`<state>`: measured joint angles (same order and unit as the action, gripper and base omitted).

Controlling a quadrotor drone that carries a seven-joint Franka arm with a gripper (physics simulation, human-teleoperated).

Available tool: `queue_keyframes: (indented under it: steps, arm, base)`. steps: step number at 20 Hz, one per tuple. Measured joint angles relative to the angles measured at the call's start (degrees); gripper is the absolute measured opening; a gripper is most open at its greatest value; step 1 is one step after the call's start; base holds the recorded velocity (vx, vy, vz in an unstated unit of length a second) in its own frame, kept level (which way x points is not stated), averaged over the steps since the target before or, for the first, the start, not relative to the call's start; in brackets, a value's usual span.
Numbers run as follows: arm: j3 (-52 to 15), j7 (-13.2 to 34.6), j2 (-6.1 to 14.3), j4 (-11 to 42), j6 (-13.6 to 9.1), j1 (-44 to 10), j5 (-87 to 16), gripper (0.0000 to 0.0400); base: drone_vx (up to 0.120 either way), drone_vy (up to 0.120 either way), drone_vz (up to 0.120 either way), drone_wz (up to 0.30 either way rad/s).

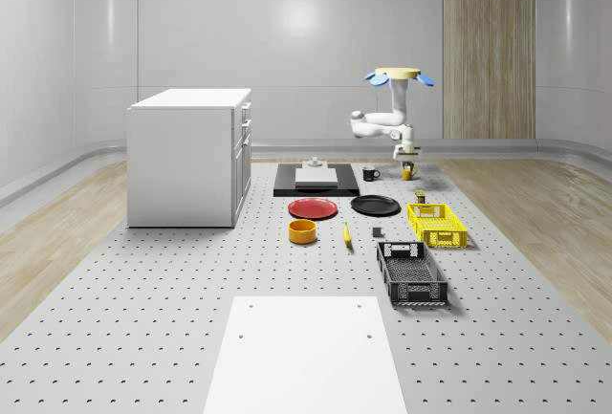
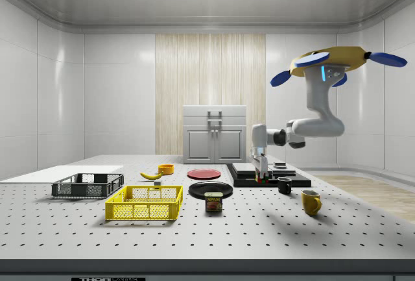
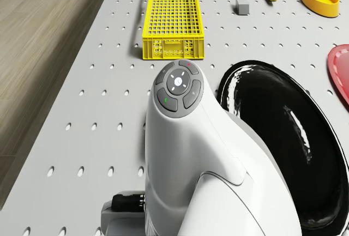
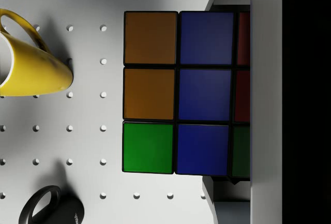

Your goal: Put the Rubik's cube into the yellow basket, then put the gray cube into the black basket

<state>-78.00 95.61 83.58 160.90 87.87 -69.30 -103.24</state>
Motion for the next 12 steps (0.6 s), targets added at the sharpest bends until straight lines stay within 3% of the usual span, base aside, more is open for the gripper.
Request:
queue_keyframes:
  steps: [7,12]
  arm:
    - [-0.12,0.16,0.89,-0.04,0.82,-0.20,0.40,0.0323]
    - [-0.18,0.27,1.48,-0.06,1.37,-0.33,0.65,0.0323]
  base:
    - [0.120,0.120,0.000,0.000]
    - [0.120,0.000,0.000,0.000]
